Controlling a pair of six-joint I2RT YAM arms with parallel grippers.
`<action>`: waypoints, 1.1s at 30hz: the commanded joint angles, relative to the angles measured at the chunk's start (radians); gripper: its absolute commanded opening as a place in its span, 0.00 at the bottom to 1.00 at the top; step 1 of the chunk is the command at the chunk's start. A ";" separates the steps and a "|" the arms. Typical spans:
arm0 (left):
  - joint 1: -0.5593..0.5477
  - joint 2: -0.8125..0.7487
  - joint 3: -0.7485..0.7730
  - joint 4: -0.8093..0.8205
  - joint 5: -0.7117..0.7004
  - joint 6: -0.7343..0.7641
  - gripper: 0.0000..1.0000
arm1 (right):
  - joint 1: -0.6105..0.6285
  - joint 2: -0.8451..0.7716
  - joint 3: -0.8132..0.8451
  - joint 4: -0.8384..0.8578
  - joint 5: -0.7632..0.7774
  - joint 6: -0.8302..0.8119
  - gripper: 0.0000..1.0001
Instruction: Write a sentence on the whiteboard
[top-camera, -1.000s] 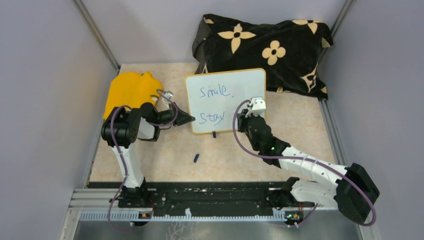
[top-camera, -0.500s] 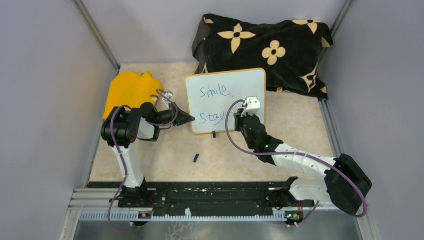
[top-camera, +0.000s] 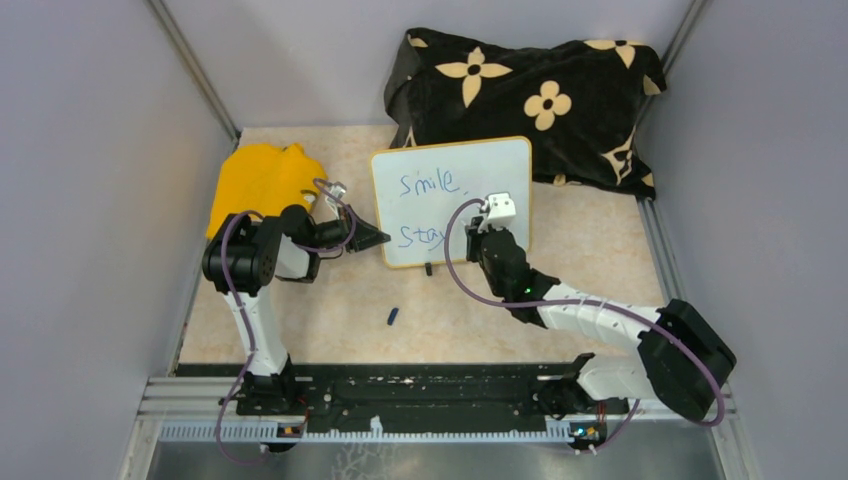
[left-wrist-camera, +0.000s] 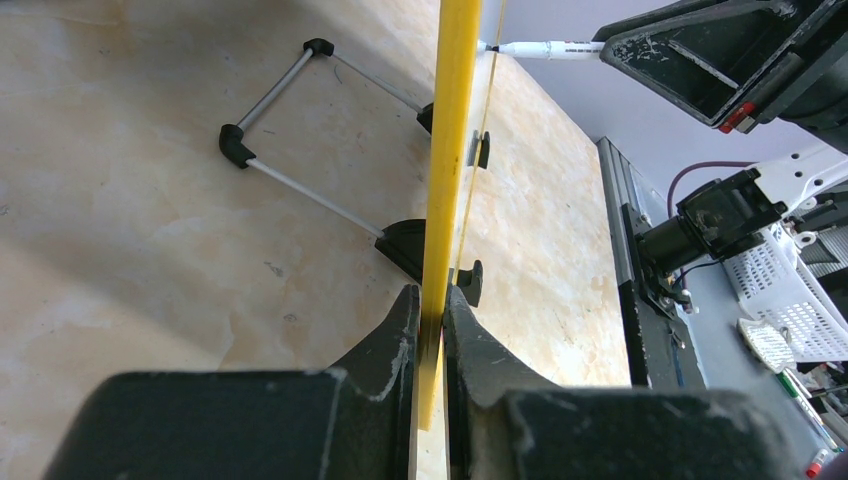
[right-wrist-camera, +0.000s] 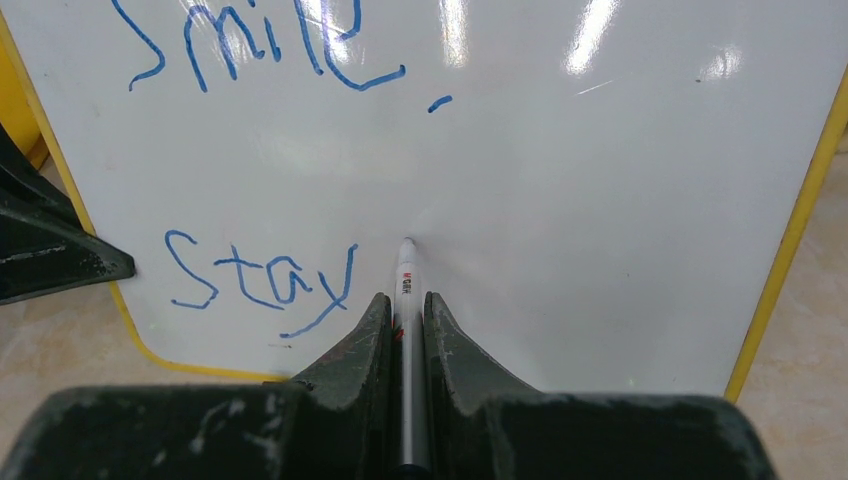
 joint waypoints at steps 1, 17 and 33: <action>-0.021 0.015 0.007 -0.063 -0.003 0.017 0.00 | -0.003 0.007 0.056 0.040 0.009 -0.005 0.00; -0.021 0.015 0.006 -0.063 -0.005 0.016 0.00 | -0.003 -0.025 -0.001 0.004 0.014 0.027 0.00; -0.025 0.015 0.005 -0.064 -0.003 0.017 0.00 | -0.003 -0.076 -0.087 -0.031 -0.023 0.081 0.00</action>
